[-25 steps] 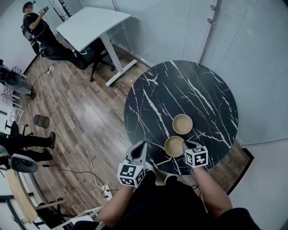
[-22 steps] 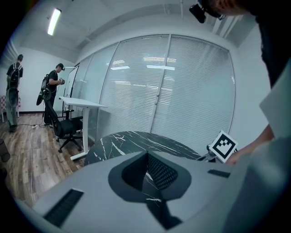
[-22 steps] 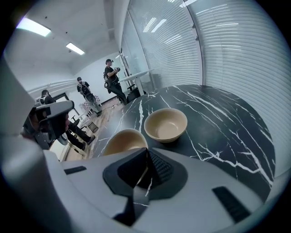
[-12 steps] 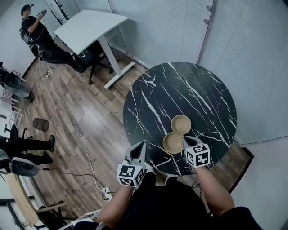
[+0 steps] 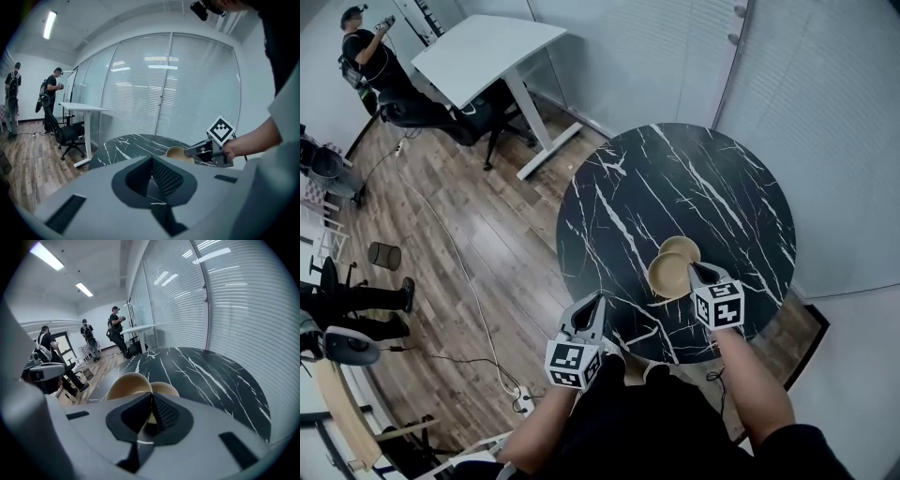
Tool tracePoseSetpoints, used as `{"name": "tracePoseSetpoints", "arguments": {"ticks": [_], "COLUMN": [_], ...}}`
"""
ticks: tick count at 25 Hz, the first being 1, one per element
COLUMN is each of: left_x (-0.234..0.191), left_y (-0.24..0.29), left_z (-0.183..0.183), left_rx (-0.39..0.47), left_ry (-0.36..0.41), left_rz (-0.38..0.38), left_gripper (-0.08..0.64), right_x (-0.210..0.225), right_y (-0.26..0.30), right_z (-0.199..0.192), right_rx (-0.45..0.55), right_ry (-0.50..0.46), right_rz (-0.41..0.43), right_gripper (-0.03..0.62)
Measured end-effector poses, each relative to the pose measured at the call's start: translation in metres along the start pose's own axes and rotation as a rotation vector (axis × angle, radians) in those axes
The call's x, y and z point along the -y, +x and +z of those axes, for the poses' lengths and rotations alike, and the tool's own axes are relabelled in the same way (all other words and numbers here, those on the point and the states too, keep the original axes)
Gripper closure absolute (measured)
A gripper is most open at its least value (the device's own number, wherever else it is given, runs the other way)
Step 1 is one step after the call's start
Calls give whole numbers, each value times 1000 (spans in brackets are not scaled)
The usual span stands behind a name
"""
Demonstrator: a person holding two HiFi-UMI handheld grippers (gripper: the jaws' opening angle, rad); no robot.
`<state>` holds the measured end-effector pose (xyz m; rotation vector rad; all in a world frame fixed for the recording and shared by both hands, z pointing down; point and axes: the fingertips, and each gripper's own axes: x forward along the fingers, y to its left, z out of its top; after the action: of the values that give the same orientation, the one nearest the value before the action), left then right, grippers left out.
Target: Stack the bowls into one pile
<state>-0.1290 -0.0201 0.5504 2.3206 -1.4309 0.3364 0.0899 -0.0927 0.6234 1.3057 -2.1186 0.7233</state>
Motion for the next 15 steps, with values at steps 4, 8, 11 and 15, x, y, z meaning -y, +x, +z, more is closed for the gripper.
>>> {"name": "tracePoseSetpoints", "arguments": {"ticks": [4,8,11,15], "left_x": [-4,-9,-14,-15], "left_y": [0,0,-1,1], "left_z": [-2,-3,-2,-1], "left_rx": [-8,-11,-11,-13], "left_ry": [-1,-7,-8,-10], "left_rz": [10,25,37,40], "left_gripper": [546,546,546,546], "right_x": [17,31,36,43], "right_y": [9,14,21,29], "right_z": [0,1,2,-1], "right_rx": [16,27,24,12], "right_ry": [38,110,144,167], "right_rz": [-39,-58,-64,-76], "right_gripper": [572,572,572,572]}}
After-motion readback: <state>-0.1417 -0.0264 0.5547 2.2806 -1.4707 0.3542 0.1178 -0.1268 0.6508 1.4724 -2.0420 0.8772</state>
